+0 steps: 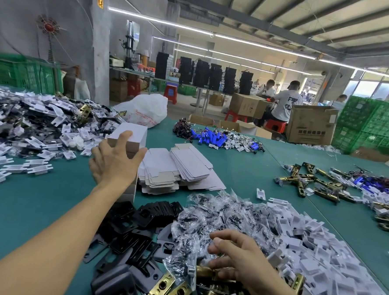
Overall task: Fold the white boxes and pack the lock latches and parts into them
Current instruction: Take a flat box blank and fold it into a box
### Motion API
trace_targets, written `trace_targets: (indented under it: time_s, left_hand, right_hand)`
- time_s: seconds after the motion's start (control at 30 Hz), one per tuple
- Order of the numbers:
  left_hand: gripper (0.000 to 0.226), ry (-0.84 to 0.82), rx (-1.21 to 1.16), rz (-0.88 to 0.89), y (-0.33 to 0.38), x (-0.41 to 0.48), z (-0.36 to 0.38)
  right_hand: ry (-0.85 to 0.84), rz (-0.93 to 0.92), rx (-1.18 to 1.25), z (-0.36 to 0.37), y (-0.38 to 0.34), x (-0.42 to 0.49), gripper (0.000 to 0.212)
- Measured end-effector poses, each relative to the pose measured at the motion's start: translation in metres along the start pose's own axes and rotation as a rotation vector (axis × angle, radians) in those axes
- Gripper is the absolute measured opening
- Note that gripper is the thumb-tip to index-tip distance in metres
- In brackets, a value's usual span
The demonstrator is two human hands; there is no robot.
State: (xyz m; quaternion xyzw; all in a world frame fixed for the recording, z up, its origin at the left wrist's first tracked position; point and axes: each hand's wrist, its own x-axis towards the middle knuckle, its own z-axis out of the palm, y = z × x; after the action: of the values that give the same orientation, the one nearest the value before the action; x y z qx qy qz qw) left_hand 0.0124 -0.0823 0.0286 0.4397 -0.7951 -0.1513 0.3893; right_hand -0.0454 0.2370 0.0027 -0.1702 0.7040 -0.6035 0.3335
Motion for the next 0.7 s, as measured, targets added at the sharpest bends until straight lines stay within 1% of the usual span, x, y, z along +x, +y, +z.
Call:
trace_targets:
  time_s: [0.1, 0.17, 0.23, 0.27, 0.3, 0.37, 0.4, 0.43, 0.47, 0.5, 0.53, 0.57, 0.6, 0.63, 0.7]
  left_hand:
    - [0.061, -0.031, 0.049, 0.014, -0.002, 0.000, -0.003]
    - [0.063, -0.050, 0.029, 0.016, 0.000, -0.002, -0.005]
    - [0.069, 0.014, -0.020, 0.048, 0.003, -0.007, -0.009]
    - [0.071, 0.102, -0.034, 0.124, 0.005, -0.012, -0.010]
    - [0.068, 0.218, -0.035, 0.256, 0.008, -0.019, -0.010]
    - [0.051, 0.437, -0.002, 0.563, 0.013, -0.034, -0.005]
    - [0.040, 0.500, 0.014, 0.660, 0.015, -0.040, -0.001]
    - [0.029, 0.526, 0.006, 0.704, 0.018, -0.045, 0.003]
    - [0.021, 0.515, -0.027, 0.722, 0.022, -0.050, 0.005]
    - [0.014, 0.461, -0.061, 0.754, 0.025, -0.054, 0.010]
    - [0.012, 0.374, -0.066, 0.816, 0.028, -0.058, 0.014]
    - [0.013, 0.247, -0.023, 0.876, 0.031, -0.061, 0.019]
    - [0.014, 0.087, 0.067, 0.899, 0.034, -0.064, 0.024]
    - [0.015, -0.072, 0.162, 0.865, 0.037, -0.066, 0.029]
    - [0.030, -0.295, 0.255, 0.659, 0.037, -0.061, 0.044]
  right_hand:
    - [0.006, 0.005, -0.004, 0.001, -0.001, -0.002, 0.012]
    - [0.008, 0.009, -0.010, 0.002, -0.002, -0.003, 0.012]
    - [0.003, 0.011, -0.024, 0.002, -0.004, -0.004, 0.012]
    - [-0.002, 0.011, -0.038, 0.002, -0.005, -0.005, 0.012]
    - [-0.007, 0.006, -0.063, 0.003, -0.006, -0.006, 0.012]
    - [-0.024, -0.015, -0.172, 0.005, -0.007, -0.007, 0.013]
    - [-0.038, -0.032, -0.283, 0.006, -0.008, -0.008, 0.014]
    - [-0.058, -0.053, -0.422, 0.007, -0.008, -0.009, 0.016]
    - [-0.085, -0.077, -0.560, 0.009, -0.009, -0.010, 0.020]
    - [-0.111, -0.102, -0.673, 0.010, -0.011, -0.011, 0.025]
    - [-0.132, -0.123, -0.756, 0.012, -0.013, -0.011, 0.029]
    - [-0.150, -0.140, -0.814, 0.013, -0.015, -0.012, 0.032]
    - [-0.163, -0.152, -0.857, 0.015, -0.017, -0.011, 0.034]
    - [-0.171, -0.156, -0.881, 0.016, -0.017, -0.010, 0.033]
    - [-0.157, -0.161, -0.872, 0.015, -0.017, -0.009, 0.030]
